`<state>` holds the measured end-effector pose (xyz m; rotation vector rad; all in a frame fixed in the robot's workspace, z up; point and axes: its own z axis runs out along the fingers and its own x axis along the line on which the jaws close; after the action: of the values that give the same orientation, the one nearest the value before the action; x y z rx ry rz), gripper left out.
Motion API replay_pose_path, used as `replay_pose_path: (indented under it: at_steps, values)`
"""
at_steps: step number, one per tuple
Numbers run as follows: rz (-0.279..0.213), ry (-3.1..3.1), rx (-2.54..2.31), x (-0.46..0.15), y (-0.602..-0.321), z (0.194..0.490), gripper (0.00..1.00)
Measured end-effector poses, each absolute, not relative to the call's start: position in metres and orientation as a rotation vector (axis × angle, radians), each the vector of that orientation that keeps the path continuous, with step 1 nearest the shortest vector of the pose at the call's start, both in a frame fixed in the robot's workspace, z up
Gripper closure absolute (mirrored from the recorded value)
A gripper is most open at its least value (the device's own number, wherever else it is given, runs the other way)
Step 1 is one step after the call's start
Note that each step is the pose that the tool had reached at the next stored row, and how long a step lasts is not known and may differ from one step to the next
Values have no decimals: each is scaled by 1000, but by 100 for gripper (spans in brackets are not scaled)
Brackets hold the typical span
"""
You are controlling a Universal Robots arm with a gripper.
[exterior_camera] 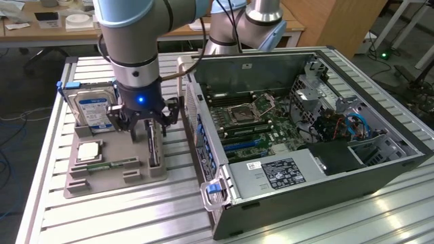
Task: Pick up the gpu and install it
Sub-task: 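Pick up the gpu and move the gpu toward the slot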
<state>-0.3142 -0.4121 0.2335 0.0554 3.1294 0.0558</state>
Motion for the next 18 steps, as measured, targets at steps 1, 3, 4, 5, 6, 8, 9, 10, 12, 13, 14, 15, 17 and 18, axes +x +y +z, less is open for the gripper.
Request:
replay_pose_path:
  at_steps: [1,3,4,5,6,8,9,10,12,13,14,15,17,18]
  values:
    - [56,3129,58,-314,-412,232,28]
    - [56,3128,66,-314,-412,228,28]
    - [56,3128,68,-314,-412,226,28]
    - [56,3128,69,-314,-412,225,28]
    - [56,3128,69,-314,-412,223,28]
    - [56,3128,69,-314,-412,219,28]
    - [56,3128,69,-314,-412,217,28]
    - [56,3128,70,-314,-412,215,28]
    - [56,3128,70,-314,-412,212,28]
    - [56,3128,70,-314,-412,211,28]
    - [55,3128,70,-314,-412,211,28]
    - [55,3128,70,-314,-412,211,28]
    - [56,3128,70,-314,-412,211,28]
    - [55,3128,70,-314,-412,211,28]
